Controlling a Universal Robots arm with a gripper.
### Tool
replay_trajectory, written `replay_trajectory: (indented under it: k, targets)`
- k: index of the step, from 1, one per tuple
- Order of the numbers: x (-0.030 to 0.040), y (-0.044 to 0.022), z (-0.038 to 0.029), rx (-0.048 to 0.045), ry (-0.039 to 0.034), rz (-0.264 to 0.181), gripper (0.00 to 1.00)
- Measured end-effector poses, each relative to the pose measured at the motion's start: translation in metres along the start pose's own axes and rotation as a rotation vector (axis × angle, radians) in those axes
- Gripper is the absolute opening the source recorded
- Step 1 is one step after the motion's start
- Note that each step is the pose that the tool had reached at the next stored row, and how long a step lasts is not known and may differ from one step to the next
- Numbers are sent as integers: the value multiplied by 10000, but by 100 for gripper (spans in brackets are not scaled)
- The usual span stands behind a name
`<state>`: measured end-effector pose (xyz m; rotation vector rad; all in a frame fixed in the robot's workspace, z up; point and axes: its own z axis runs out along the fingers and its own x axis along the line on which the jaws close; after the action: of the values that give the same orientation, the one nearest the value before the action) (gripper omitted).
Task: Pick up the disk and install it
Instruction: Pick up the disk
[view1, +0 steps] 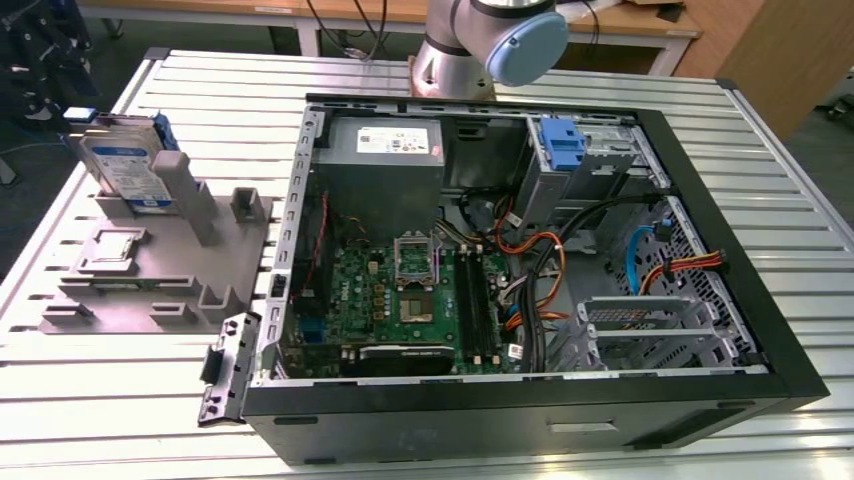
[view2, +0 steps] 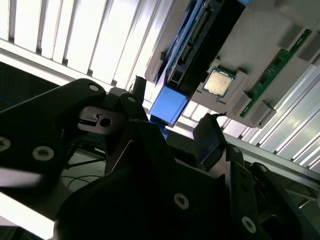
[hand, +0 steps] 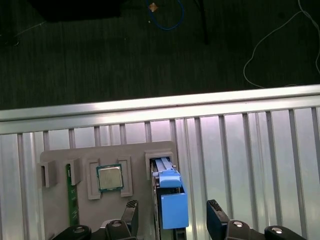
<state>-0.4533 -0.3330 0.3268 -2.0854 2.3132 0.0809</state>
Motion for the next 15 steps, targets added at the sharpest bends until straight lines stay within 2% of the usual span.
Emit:
replay_trajectory:
  k: [7,10,15]
  targets:
    - [0,0,0,1,-2,0,65]
    - [0,0,8,-63,4,4,65]
    - [2,4,76,-88,7,4,65]
